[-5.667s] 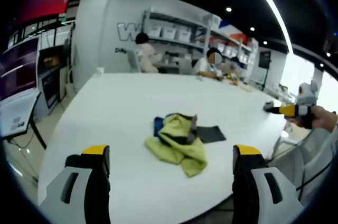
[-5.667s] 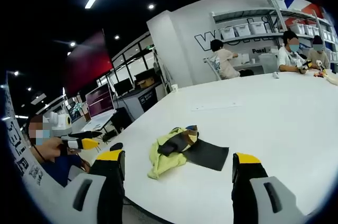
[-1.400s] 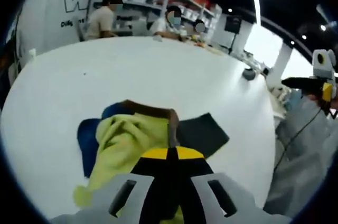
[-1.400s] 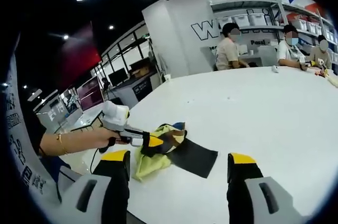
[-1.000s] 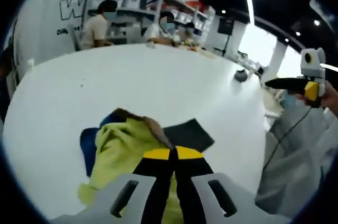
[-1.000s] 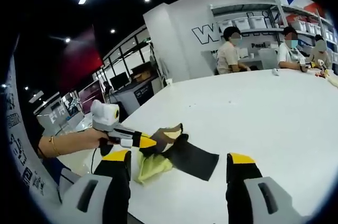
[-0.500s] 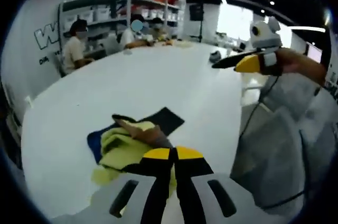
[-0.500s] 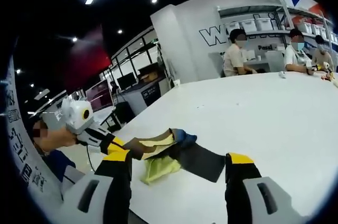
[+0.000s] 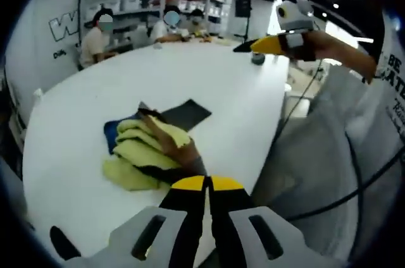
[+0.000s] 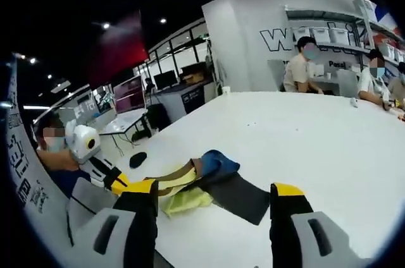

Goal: Fold the garment on the visible template until the final outline fits inside the template.

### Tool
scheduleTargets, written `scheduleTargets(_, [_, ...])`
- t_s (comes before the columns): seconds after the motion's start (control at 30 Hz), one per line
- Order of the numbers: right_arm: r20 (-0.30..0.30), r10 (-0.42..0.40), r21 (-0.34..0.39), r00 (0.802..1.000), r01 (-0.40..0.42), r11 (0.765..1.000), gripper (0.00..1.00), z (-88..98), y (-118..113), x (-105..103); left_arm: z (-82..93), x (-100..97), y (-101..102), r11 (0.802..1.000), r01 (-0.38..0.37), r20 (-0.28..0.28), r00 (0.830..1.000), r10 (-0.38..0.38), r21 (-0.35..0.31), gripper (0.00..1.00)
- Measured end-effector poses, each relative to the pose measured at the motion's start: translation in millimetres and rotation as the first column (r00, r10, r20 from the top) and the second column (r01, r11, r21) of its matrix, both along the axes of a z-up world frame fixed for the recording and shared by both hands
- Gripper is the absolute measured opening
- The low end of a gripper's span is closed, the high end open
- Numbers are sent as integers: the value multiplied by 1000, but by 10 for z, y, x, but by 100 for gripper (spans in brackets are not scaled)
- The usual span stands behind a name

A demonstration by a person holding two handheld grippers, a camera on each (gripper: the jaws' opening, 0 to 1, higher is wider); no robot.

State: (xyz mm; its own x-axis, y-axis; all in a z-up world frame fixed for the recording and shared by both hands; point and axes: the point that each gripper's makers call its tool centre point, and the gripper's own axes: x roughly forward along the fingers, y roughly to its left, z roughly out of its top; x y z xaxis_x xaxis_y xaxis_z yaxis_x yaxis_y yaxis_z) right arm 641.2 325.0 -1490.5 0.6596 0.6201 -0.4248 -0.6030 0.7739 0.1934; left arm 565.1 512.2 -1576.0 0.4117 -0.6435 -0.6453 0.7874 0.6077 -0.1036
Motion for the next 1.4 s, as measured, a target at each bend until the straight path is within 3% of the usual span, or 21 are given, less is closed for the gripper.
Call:
scheduleTargets(0.1, [50, 56, -77, 997, -52, 996, 69, -3, 71, 111, -23, 2, 25, 1000, -1, 4, 1000, 1, 19, 0])
scheduleTargets(0.2, [47, 145, -148, 988, -137, 980, 69, -43, 171, 198, -95, 11, 77, 999, -11, -2, 1000, 11, 48, 0])
scheduleTargets(0.33, [65, 205, -206, 977, -188, 960, 66, -61, 266, 338, -187, -6, 144, 997, -13, -9, 1000, 14, 75, 0])
scheduleTargets(0.47, [44, 278, -264, 960, -257, 930, 63, -153, 376, 429, -204, -21, 164, 997, -34, -26, 999, 36, 70, 0])
scheduleTargets(0.6, [40, 296, -275, 954, -275, 921, 58, -177, 402, 443, -209, -26, 169, 997, -39, -29, 999, 42, 71, 0])
scheduleTargets(0.63, [25, 346, -314, 938, -321, 894, 57, -280, 479, 514, -244, -34, 217, 996, -54, -31, 998, 57, 76, 0])
scheduleTargets(0.67, [8, 360, -331, 933, -337, 881, 56, -345, 526, 540, -244, -39, 221, 995, -59, -32, 998, 61, 76, 0])
scheduleTargets(0.8, [-15, 391, -331, 920, -374, 866, 48, -468, 648, 608, -270, -43, 269, 994, -82, -37, 996, 85, 76, 0])
scheduleTargets(0.93, [-38, 404, -339, 914, -392, 855, 47, -613, 725, 728, -274, -31, 305, 993, -96, -40, 994, 99, 74, 0])
scheduleTargets(1.13, [-33, 420, -351, 907, -404, 845, 38, -696, 817, 917, -288, 25, 426, 987, -147, -28, 988, 149, 68, 0])
scheduleTargets(1.2, [-31, 433, -359, 901, -414, 837, 35, -719, 860, 957, -307, 53, 490, 978, -199, -40, 979, 202, 59, 0])
scheduleTargets(1.4, [-42, 471, -372, 881, -451, 811, 30, -832, 1046, 1038, -320, 66, 528, 972, -233, -70, 970, 235, 24, 0])
